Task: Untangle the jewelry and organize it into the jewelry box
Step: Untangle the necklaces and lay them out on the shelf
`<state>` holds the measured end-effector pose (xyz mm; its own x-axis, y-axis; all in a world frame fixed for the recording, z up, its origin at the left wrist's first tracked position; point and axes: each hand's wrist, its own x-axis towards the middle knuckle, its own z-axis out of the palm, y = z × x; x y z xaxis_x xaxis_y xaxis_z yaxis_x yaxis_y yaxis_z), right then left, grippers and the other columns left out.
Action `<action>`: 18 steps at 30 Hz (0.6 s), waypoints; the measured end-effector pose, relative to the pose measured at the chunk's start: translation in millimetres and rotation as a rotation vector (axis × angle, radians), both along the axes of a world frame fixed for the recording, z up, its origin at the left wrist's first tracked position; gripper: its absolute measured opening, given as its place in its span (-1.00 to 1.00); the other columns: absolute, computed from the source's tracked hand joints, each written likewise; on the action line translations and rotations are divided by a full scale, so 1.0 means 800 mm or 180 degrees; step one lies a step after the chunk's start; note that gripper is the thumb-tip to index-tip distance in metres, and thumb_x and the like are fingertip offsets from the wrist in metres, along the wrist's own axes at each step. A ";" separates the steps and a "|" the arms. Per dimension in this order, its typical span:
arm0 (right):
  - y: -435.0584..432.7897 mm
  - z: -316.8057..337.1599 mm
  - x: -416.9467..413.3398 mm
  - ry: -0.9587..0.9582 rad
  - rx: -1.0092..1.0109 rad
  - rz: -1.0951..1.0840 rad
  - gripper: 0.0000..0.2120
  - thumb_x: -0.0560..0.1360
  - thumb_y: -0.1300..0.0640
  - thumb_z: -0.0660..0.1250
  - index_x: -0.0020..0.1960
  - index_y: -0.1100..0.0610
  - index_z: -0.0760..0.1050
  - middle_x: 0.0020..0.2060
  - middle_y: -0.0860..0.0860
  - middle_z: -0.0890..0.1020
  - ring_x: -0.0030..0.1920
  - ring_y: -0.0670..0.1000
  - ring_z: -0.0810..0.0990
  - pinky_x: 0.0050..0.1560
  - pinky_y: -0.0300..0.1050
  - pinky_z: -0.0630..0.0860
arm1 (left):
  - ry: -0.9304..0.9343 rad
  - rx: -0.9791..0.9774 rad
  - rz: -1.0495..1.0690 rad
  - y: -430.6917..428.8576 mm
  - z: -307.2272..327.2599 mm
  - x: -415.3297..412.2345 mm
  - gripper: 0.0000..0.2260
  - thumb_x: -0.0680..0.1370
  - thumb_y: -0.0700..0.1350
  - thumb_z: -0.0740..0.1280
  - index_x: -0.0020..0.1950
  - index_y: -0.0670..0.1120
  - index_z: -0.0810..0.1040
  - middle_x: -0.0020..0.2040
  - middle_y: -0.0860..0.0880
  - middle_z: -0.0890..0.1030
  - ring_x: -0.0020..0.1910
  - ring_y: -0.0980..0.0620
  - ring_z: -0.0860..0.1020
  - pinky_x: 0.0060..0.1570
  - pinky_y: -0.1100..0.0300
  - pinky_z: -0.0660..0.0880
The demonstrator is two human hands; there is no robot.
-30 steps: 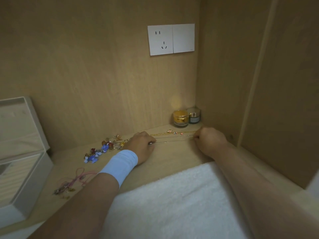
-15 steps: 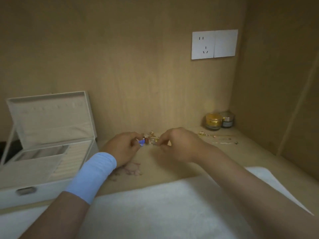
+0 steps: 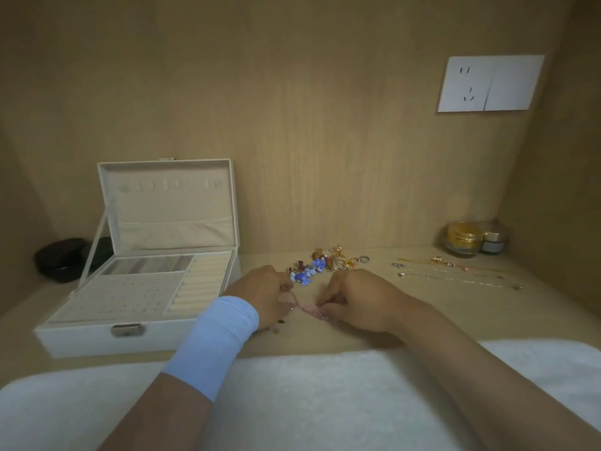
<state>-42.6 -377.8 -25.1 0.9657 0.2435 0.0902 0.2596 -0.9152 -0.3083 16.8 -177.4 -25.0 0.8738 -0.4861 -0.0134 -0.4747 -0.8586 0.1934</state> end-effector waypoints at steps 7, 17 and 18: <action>-0.036 0.010 -0.004 0.0054 -0.0750 -0.0693 -0.85 0.46 -0.02 0.36 -0.09 -0.03 0.69 -0.19 -0.08 0.69 -0.08 -0.02 0.62 -0.14 -0.14 0.52 | 0.0262 -0.0622 -0.0196 -0.017 -0.009 -0.007 -0.78 0.55 -0.11 0.35 0.18 0.01 0.64 0.10 0.03 0.57 0.09 0.06 0.54 0.20 0.23 0.43; 0.003 -0.016 0.000 -0.0403 -0.0160 0.0006 -0.74 0.56 0.02 0.29 0.20 -0.11 0.62 0.06 -0.07 0.60 0.12 -0.02 0.55 0.12 -0.08 0.49 | 0.0200 -0.1563 -0.0114 -0.002 0.011 0.002 -0.80 0.60 -0.14 0.29 0.13 0.09 0.63 0.05 0.13 0.63 0.00 0.15 0.57 0.16 0.24 0.44; 0.004 -0.018 0.001 -0.0395 -0.0240 0.0058 -0.73 0.55 0.03 0.30 0.21 -0.11 0.62 0.06 -0.08 0.60 0.12 -0.03 0.55 0.12 -0.08 0.49 | 0.0152 -0.1526 -0.0114 0.004 0.016 0.001 -0.81 0.60 -0.12 0.29 0.14 0.09 0.63 0.04 0.13 0.61 -0.05 0.17 0.54 0.09 0.28 0.41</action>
